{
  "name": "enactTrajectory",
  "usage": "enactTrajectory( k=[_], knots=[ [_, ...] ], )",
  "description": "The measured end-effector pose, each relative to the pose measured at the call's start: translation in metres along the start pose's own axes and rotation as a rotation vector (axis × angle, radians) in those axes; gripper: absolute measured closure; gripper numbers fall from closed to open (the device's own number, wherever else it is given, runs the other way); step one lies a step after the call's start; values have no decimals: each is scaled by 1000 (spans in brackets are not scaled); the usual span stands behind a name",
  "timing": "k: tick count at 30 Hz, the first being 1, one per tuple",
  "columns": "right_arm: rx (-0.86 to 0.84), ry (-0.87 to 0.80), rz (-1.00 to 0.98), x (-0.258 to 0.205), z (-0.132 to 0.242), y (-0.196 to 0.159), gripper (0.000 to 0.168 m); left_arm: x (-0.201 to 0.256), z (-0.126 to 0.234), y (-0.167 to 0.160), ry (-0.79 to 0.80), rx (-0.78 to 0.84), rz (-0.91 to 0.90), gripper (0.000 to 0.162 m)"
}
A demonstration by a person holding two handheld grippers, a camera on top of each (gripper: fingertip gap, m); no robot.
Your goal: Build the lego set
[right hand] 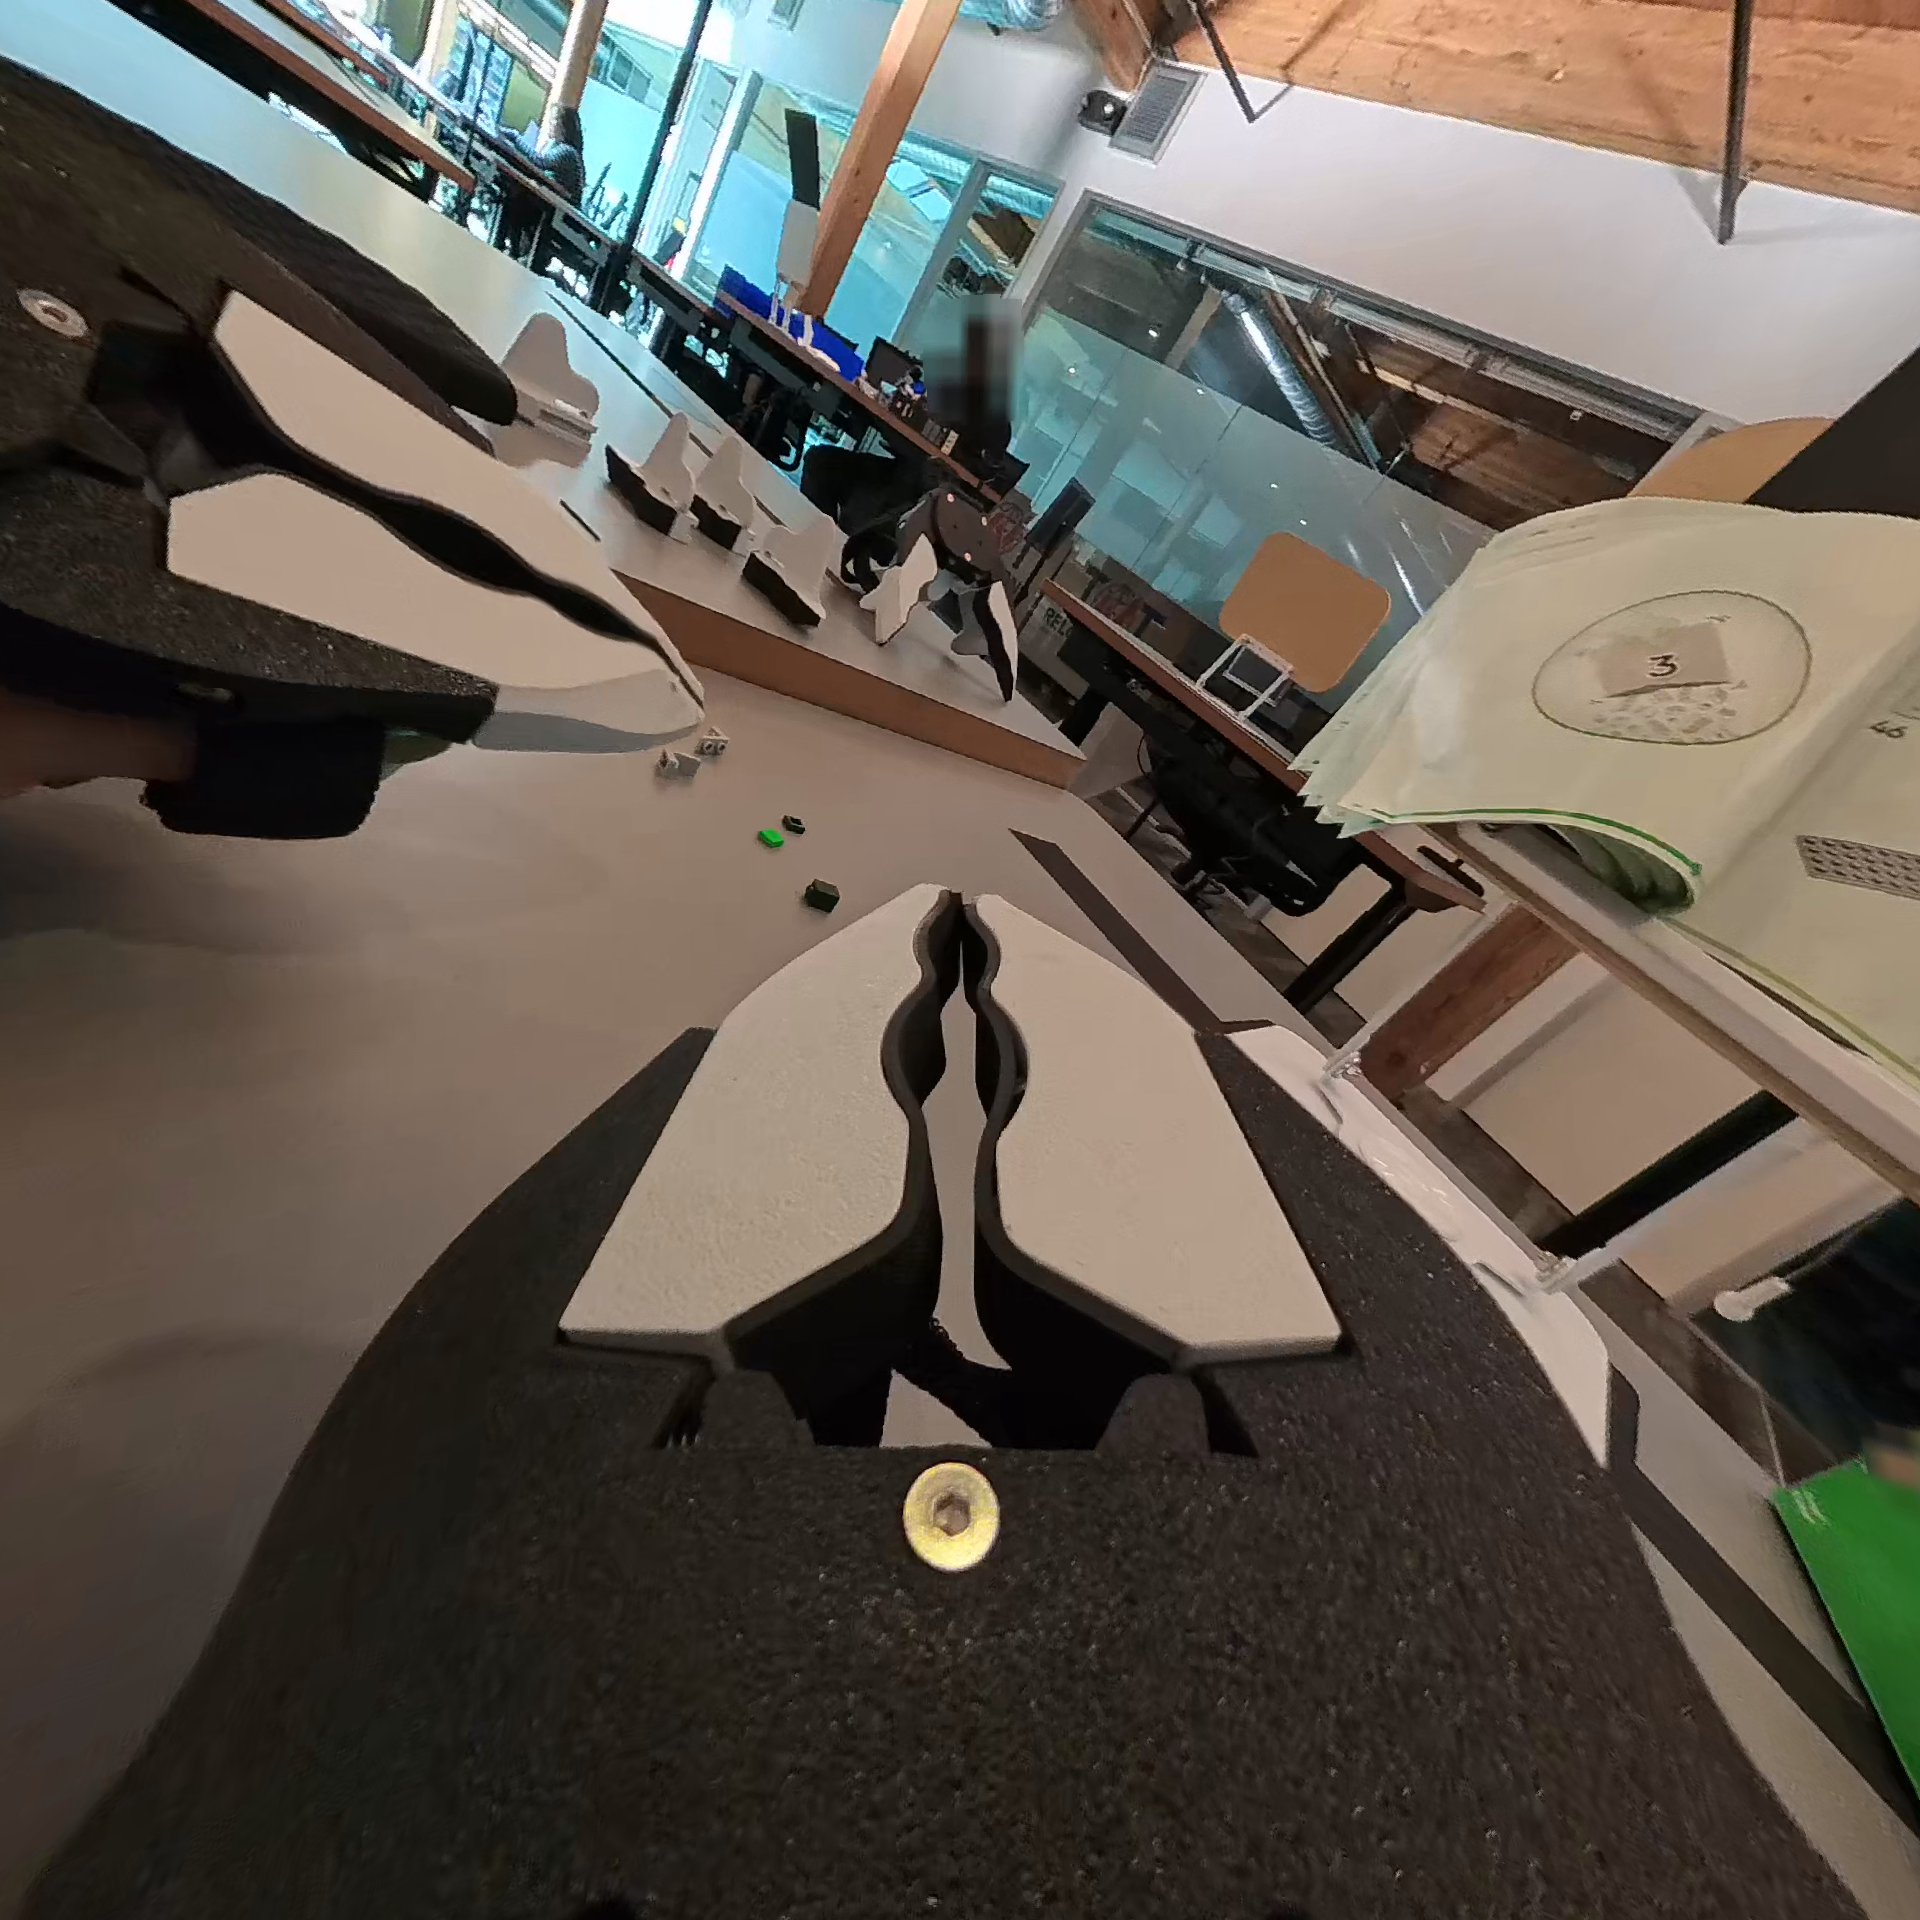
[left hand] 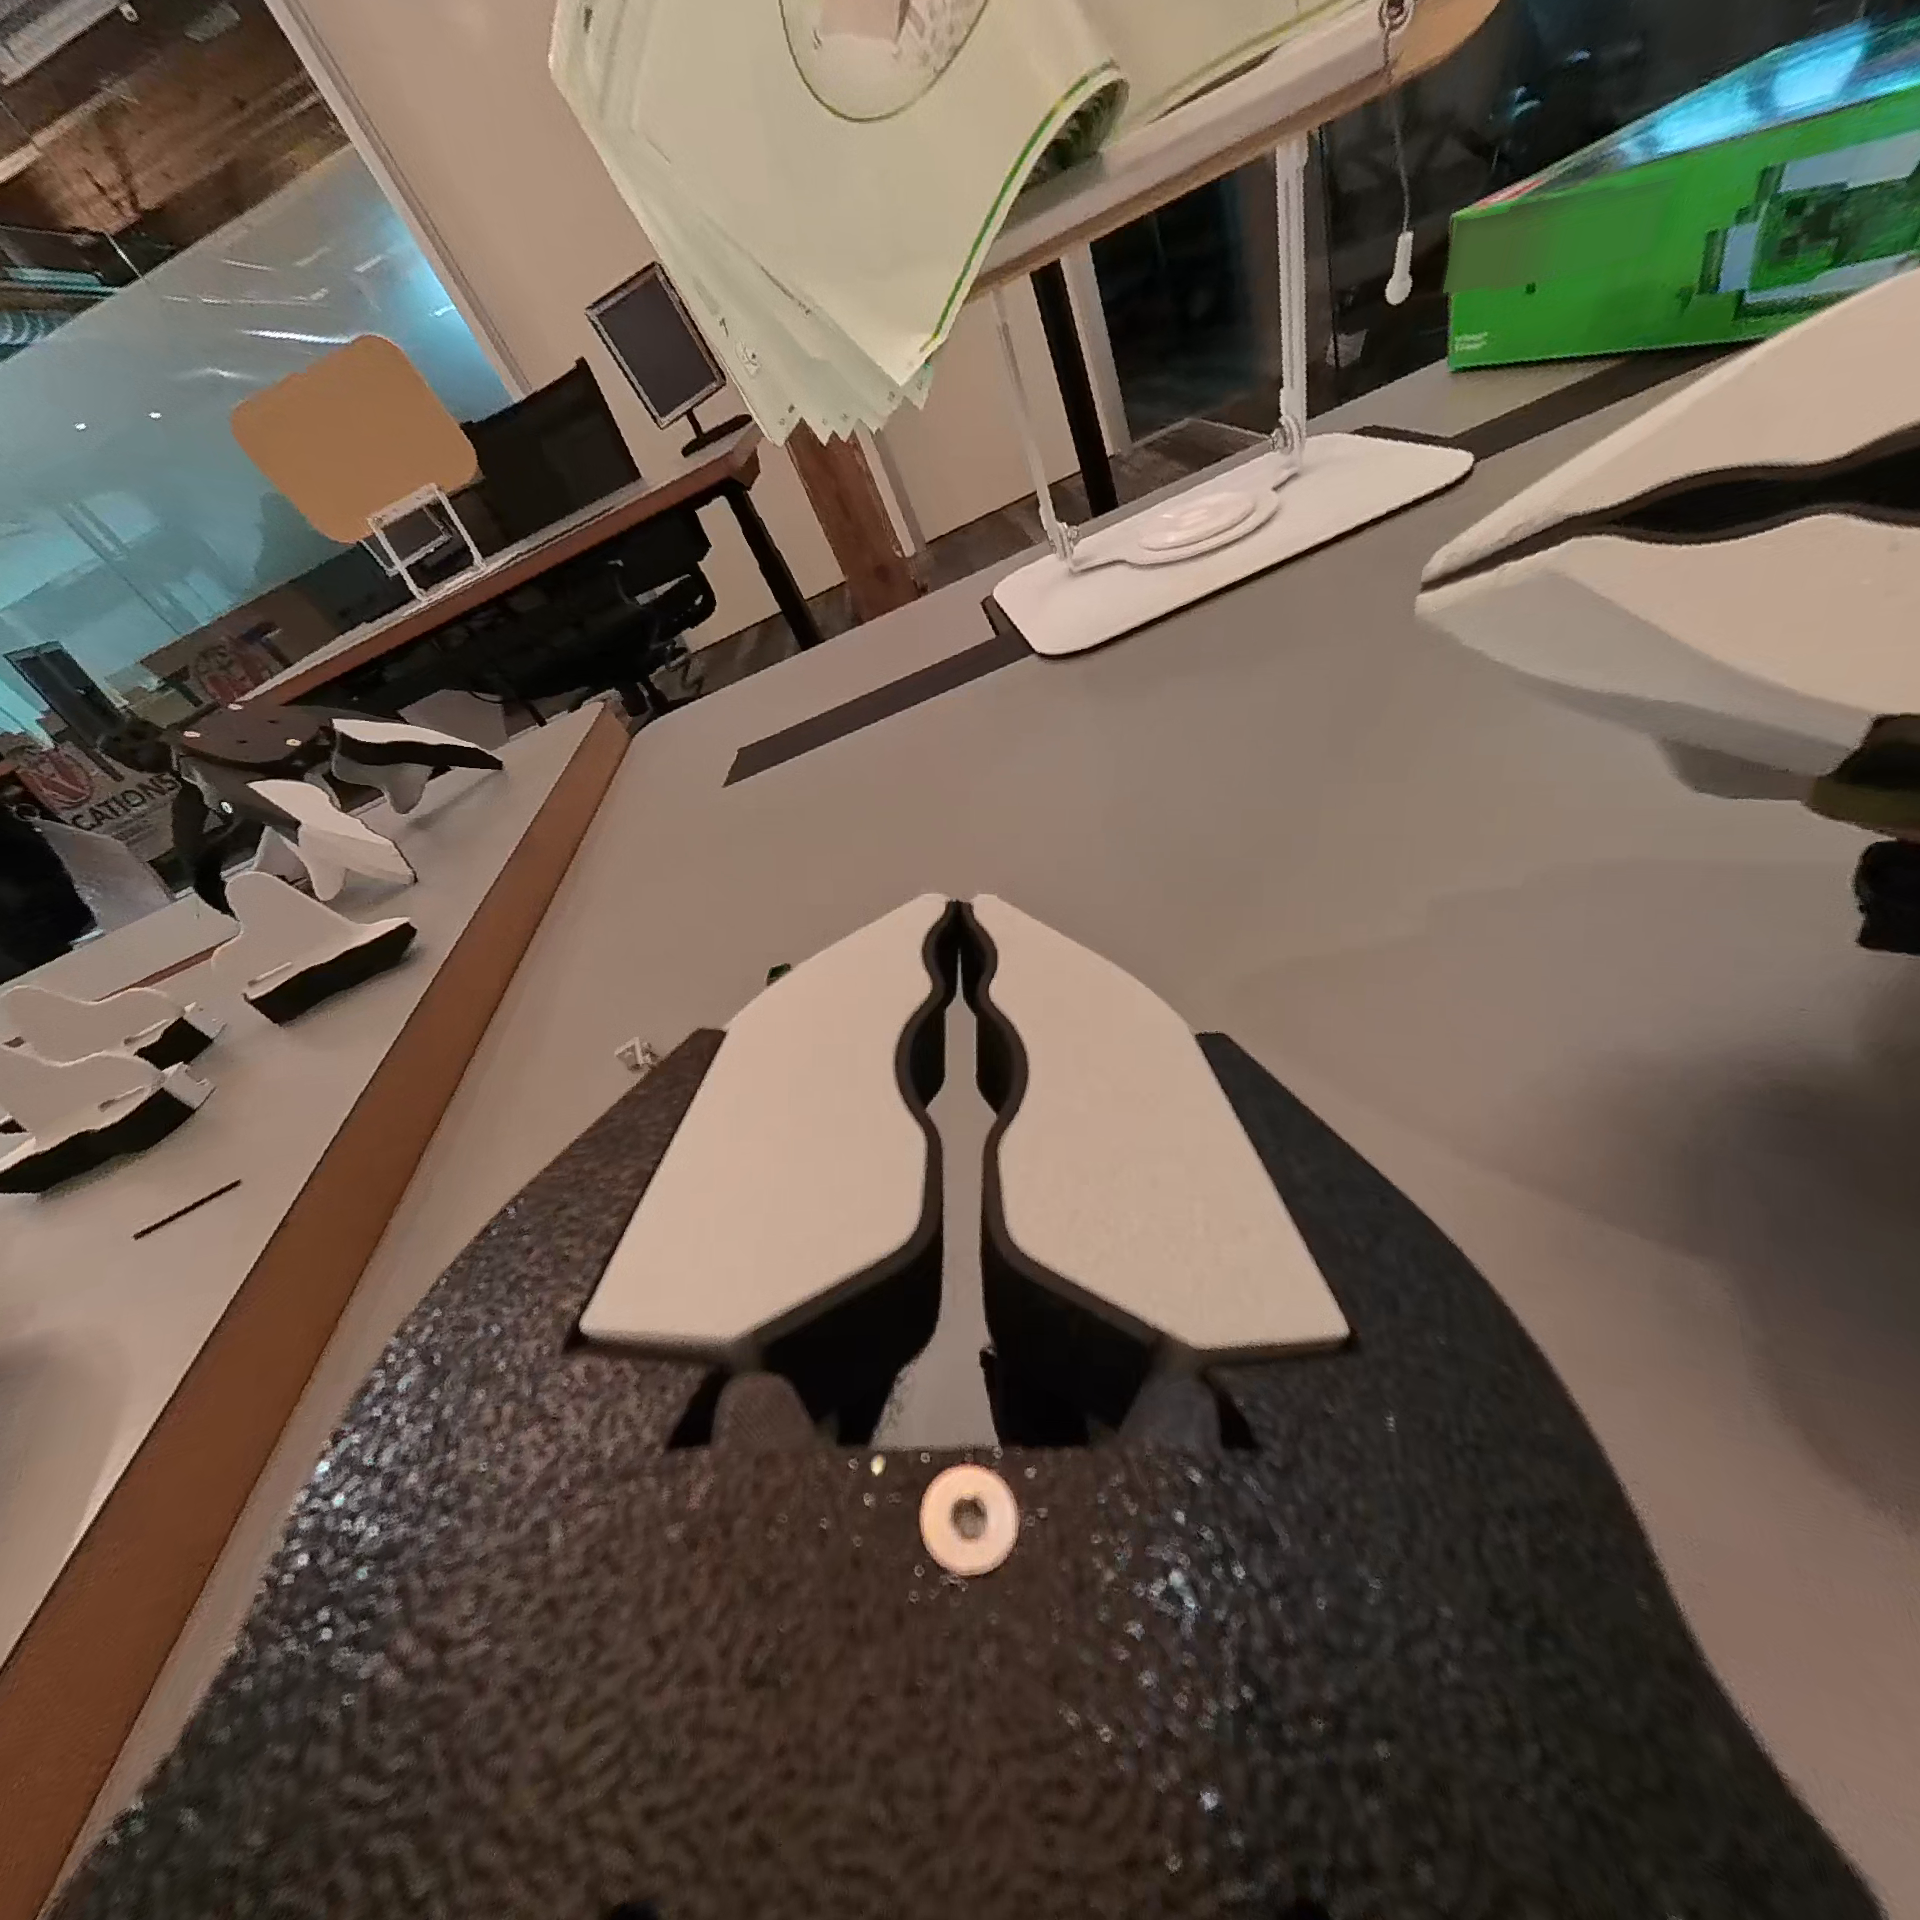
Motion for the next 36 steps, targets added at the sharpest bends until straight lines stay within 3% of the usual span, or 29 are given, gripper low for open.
enactTrajectory(
  k=[36],
  knots=[
    [-26, 39, -34, -1, -5, -6, 168, 5, -7, -7, -24, -73, -55, 162]
  ],
)
Point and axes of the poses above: each gripper's, where its closed fingertips meet, z back along the fingers, y out of its top, x = y × z across the jaws, the point moved 4 cm from there along z, back along the fingers, and after that the axes turned 3 degrees about -y, right-handed, at the moved point
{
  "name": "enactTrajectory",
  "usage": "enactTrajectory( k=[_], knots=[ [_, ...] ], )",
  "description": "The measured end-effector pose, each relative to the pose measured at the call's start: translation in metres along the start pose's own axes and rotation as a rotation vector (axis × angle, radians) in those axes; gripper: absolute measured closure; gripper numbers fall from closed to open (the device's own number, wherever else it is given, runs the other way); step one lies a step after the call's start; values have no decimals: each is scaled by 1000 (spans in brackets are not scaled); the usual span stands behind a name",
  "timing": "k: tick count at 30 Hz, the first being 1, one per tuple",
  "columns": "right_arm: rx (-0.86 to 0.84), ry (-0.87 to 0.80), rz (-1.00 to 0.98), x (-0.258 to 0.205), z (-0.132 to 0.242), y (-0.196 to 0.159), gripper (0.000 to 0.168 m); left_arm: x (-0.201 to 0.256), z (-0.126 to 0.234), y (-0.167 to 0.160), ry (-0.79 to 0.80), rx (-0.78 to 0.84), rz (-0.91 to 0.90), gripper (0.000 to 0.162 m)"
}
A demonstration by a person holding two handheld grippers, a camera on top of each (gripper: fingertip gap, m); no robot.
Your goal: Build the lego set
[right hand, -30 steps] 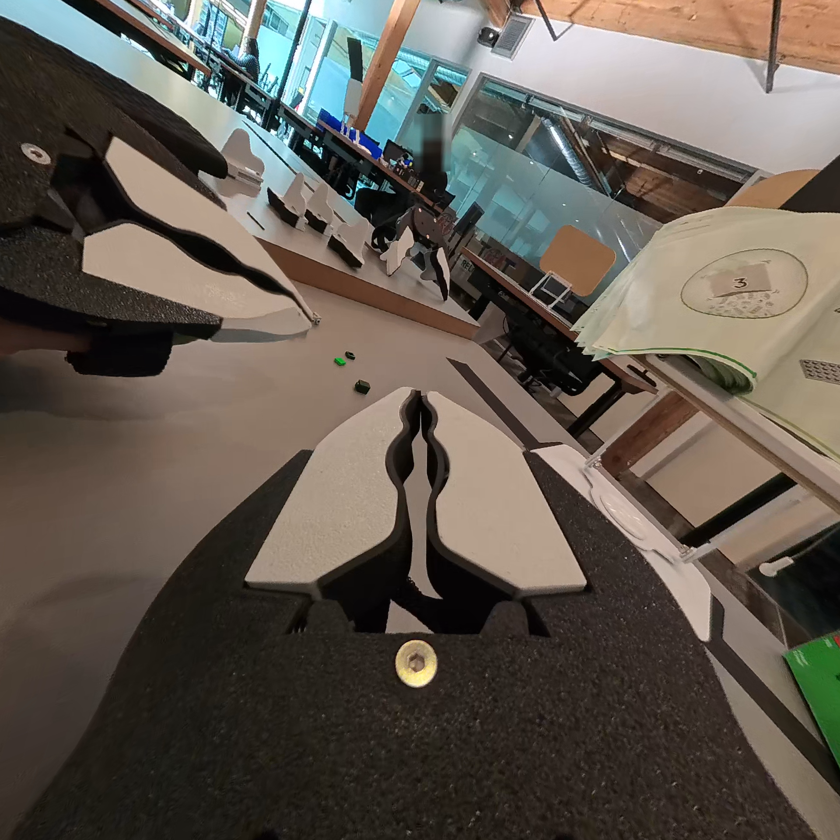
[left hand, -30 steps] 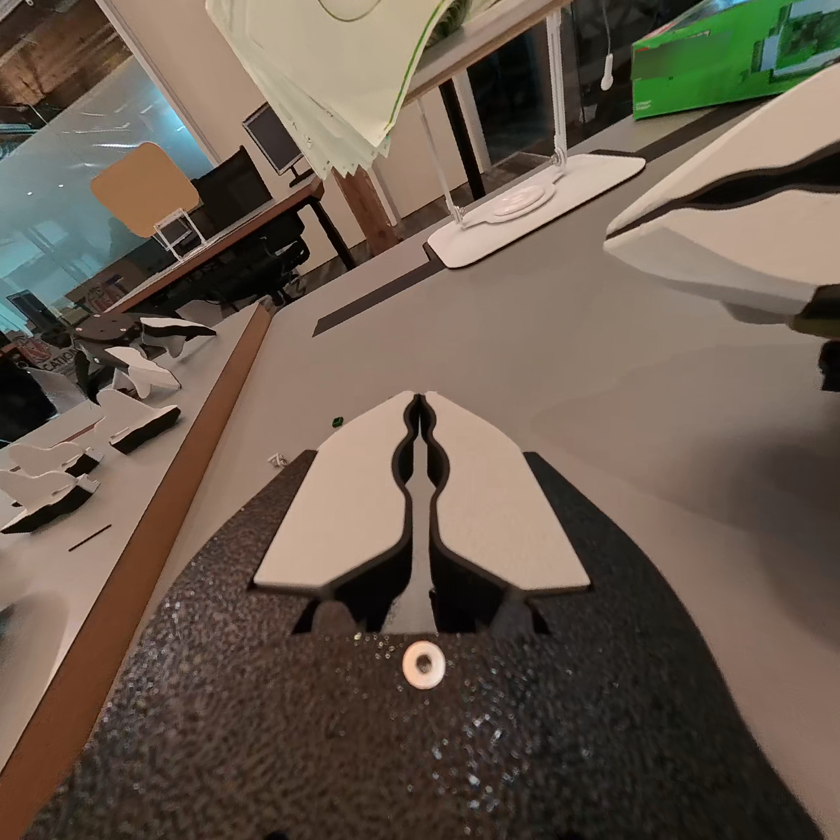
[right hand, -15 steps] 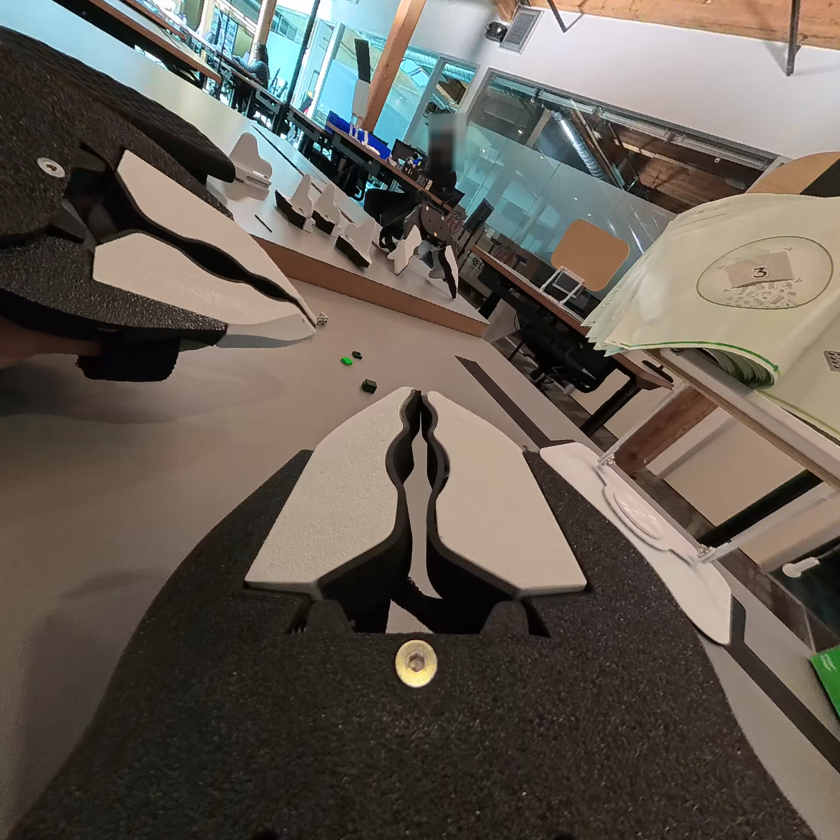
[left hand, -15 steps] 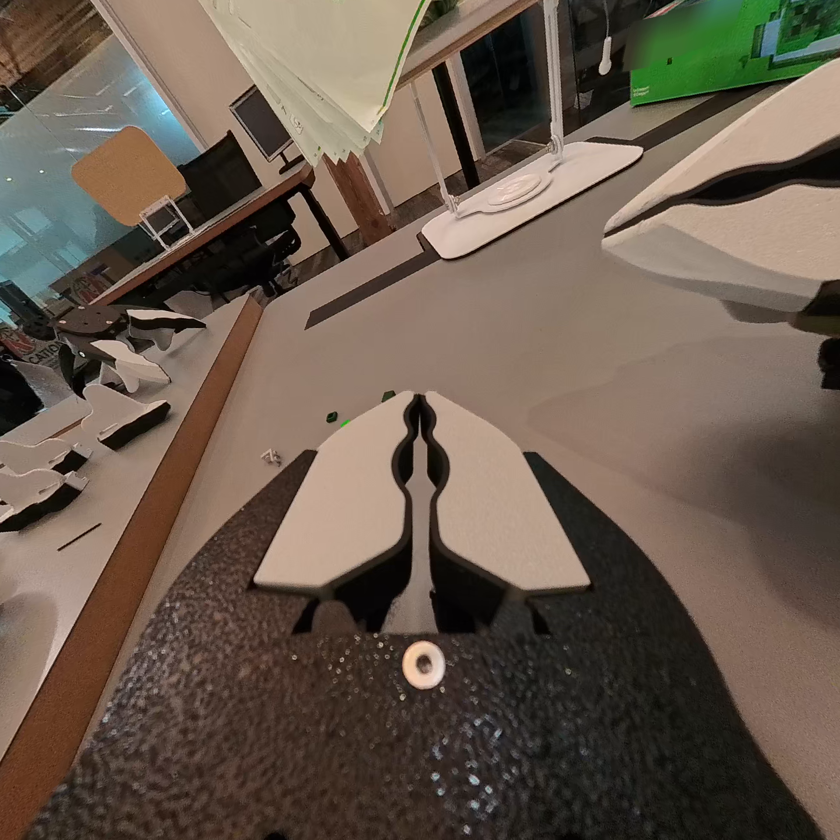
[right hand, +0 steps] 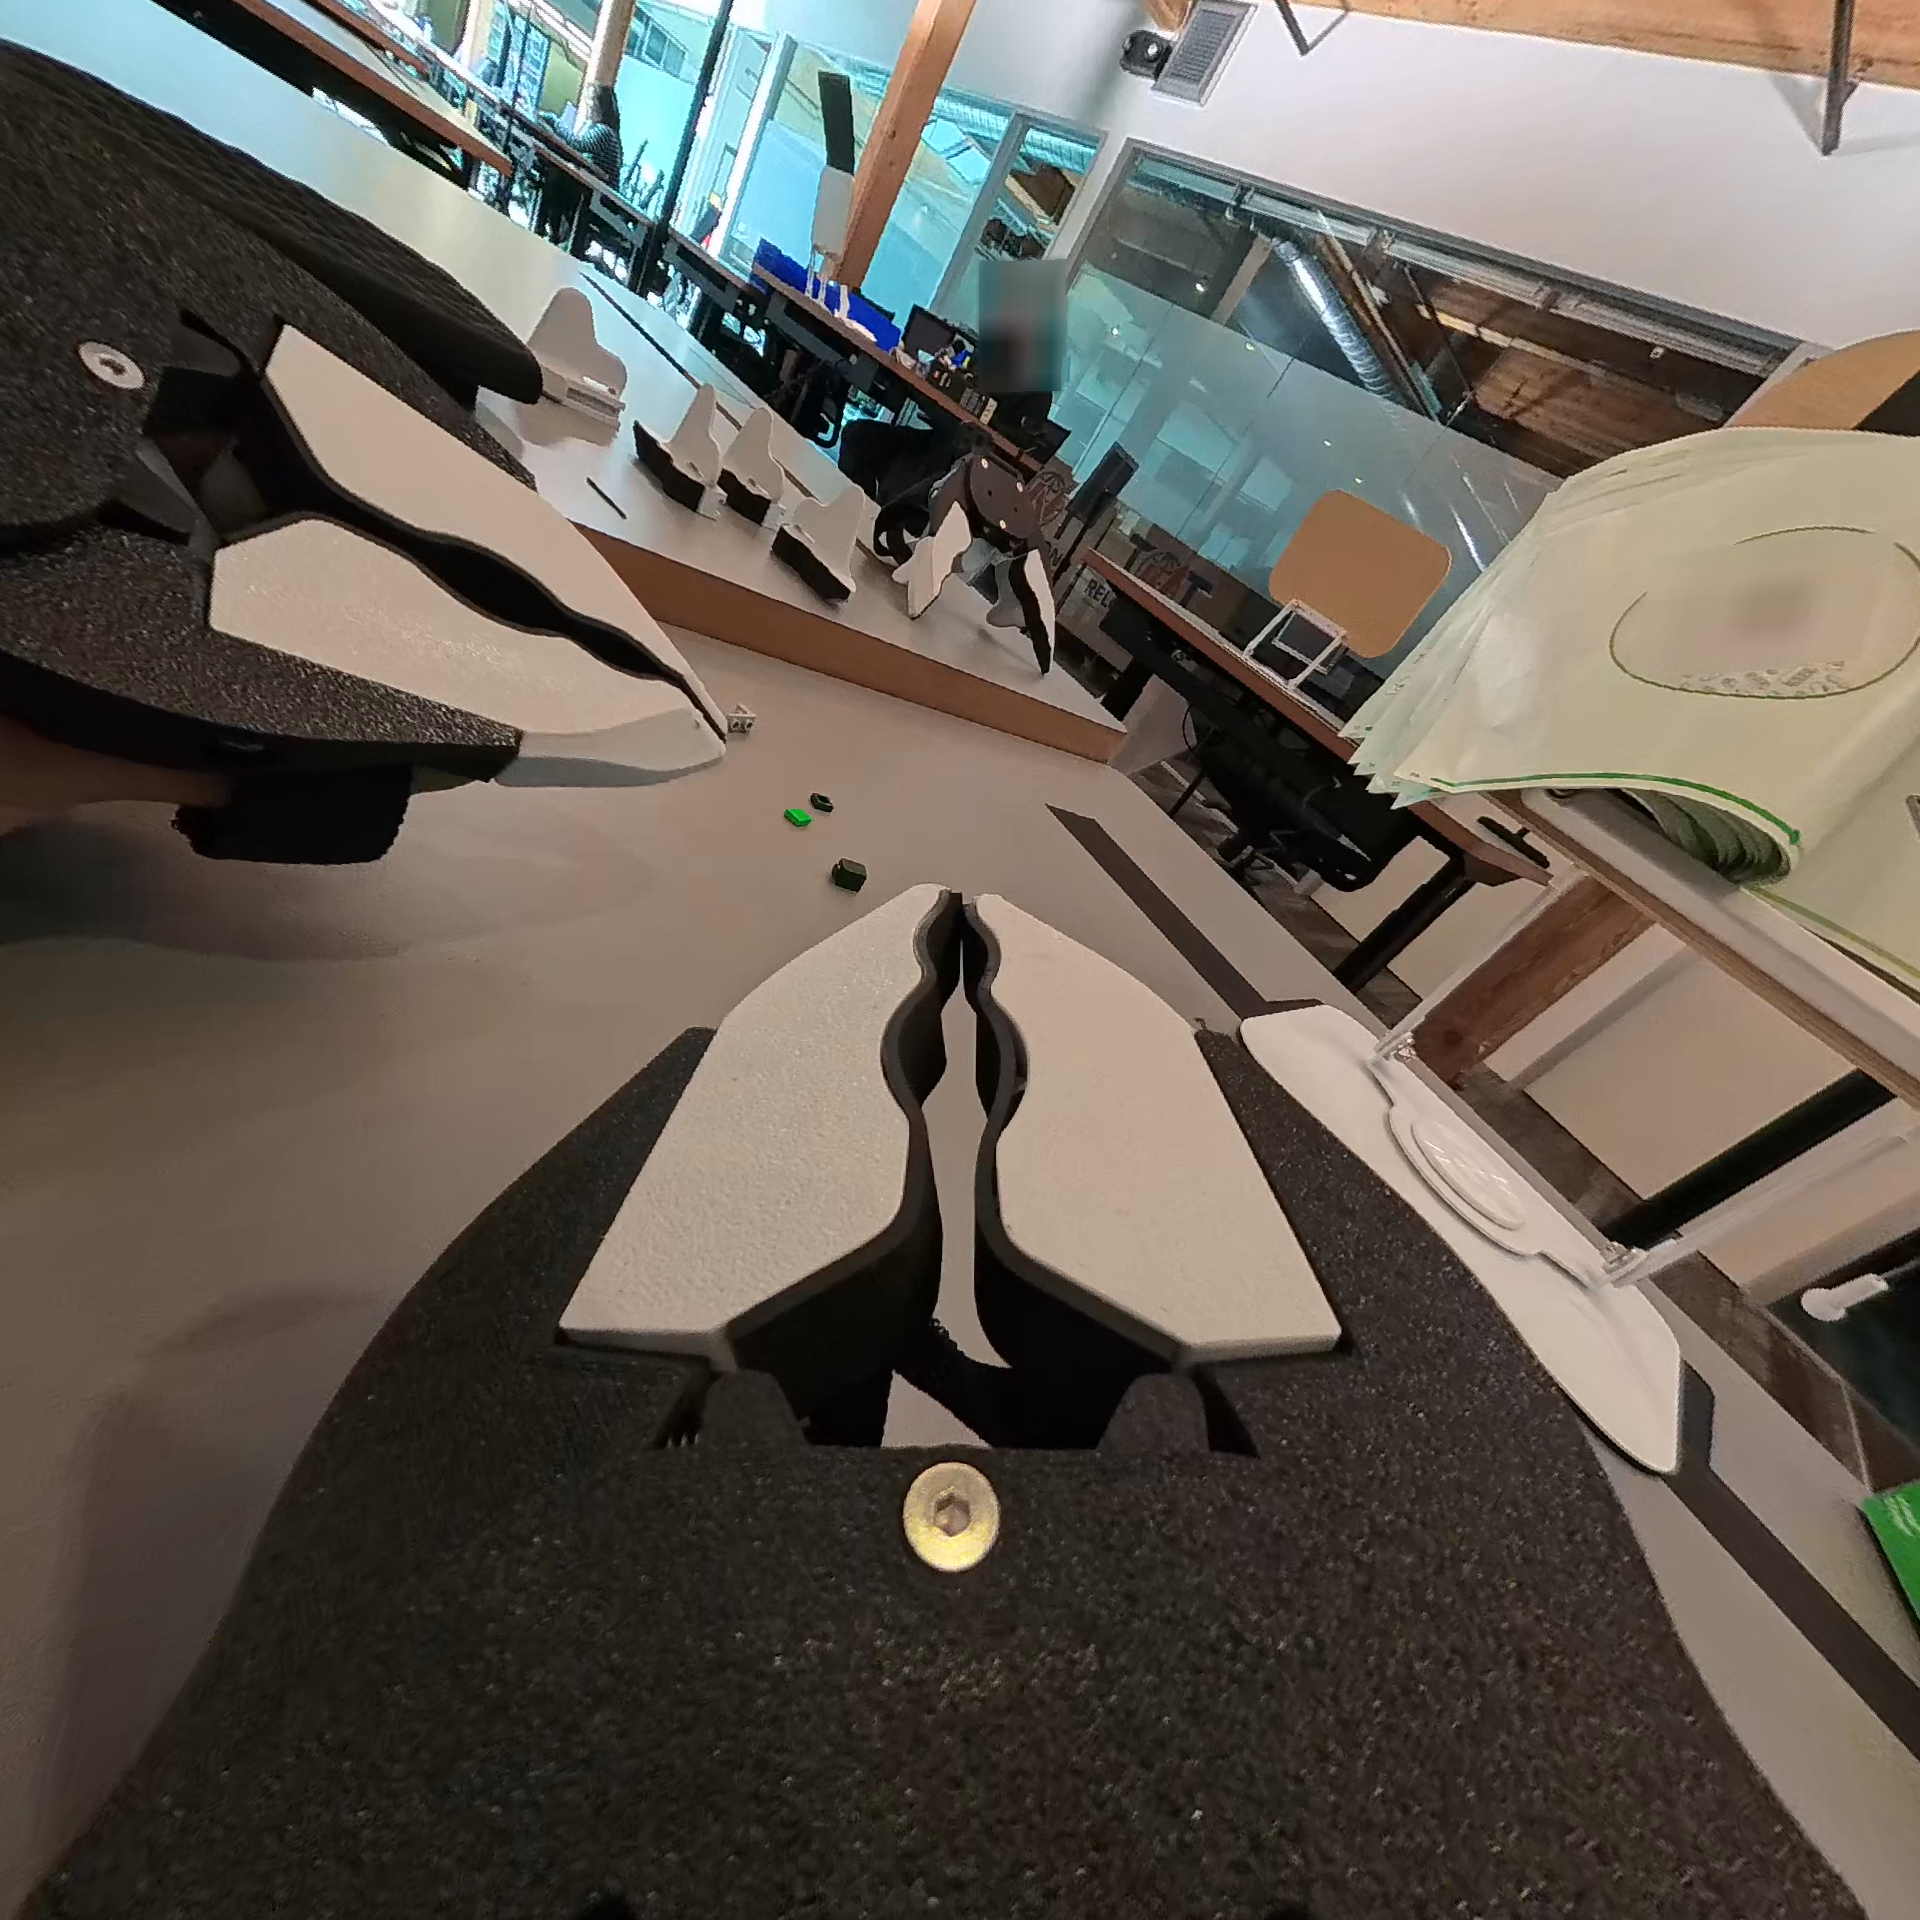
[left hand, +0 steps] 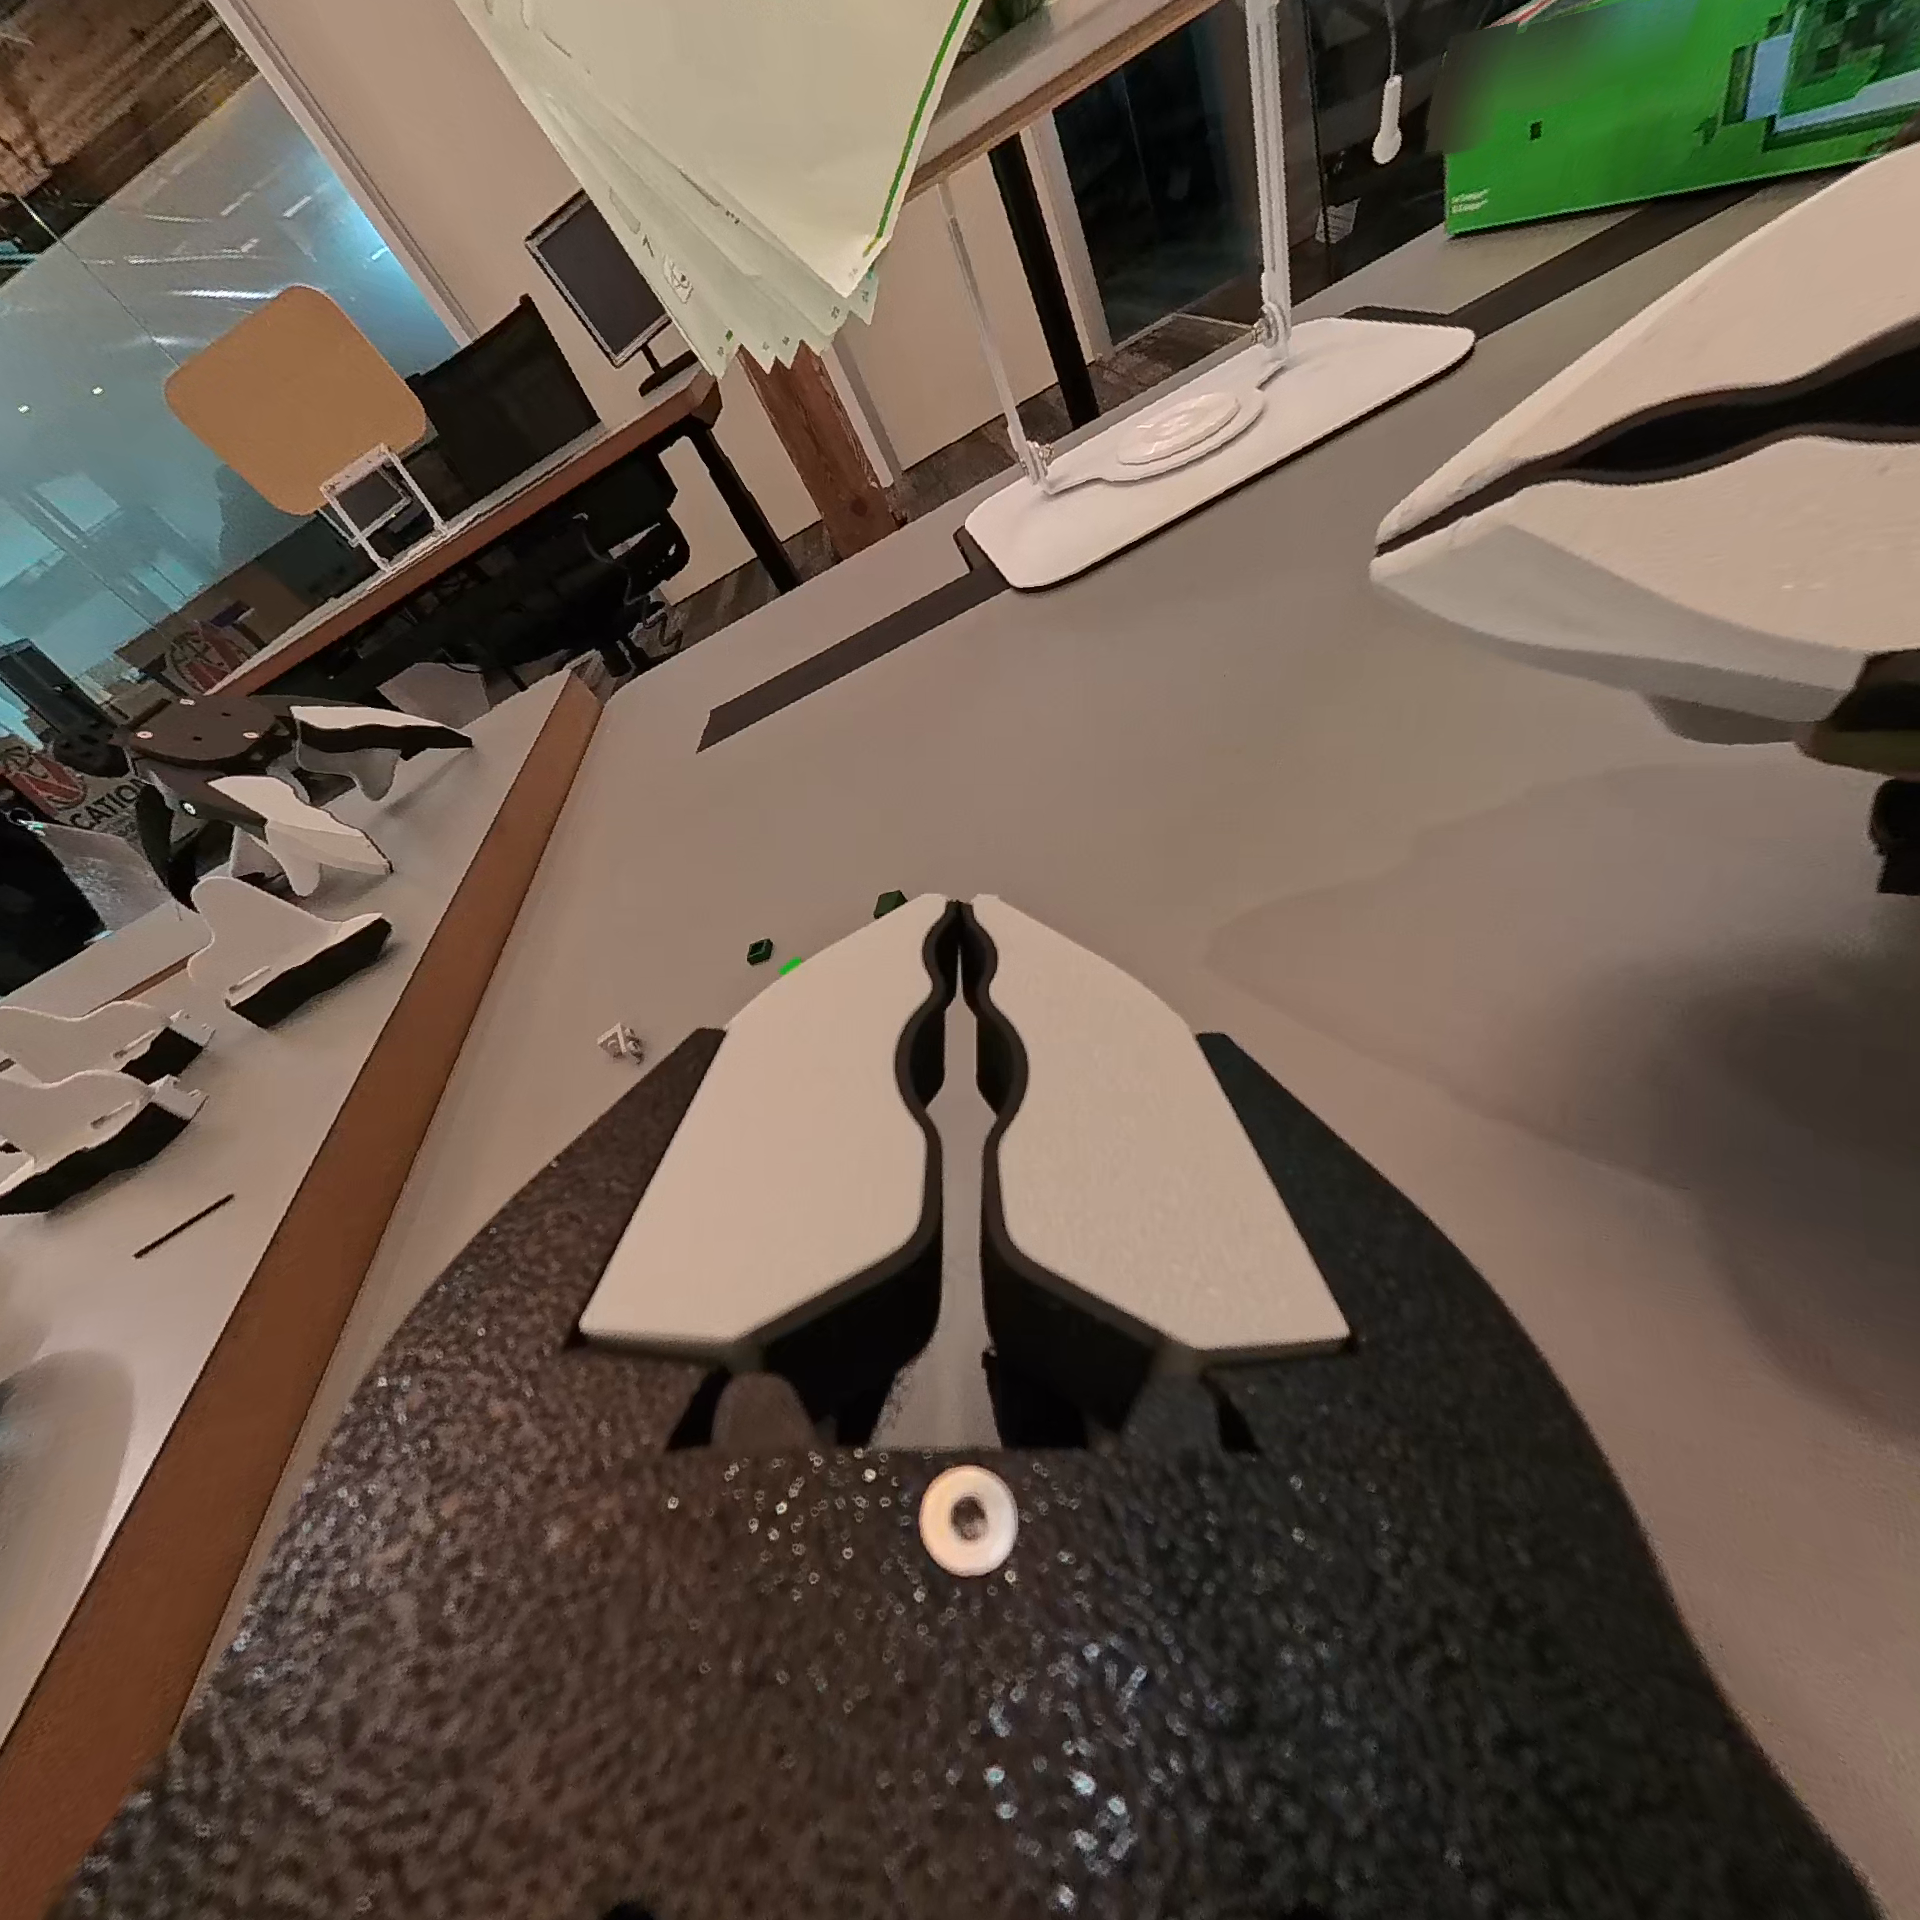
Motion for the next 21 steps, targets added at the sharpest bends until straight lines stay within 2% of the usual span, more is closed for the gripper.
enactTrajectory(
  k=[21],
  knots=[
    [3, -2, -37, 3, 1, 0, 168, -3, 2, 0, 22, 11, 10, 162]
  ],
)
Point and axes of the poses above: each gripper's, where its closed fingertips meet, z back along the fingers, y out of its top, x = y × z across the jaws, the point moved 4 cm from there along z, back along the fingers, and after that the axes turned 3 degrees about -y, right-handed, at the moved point
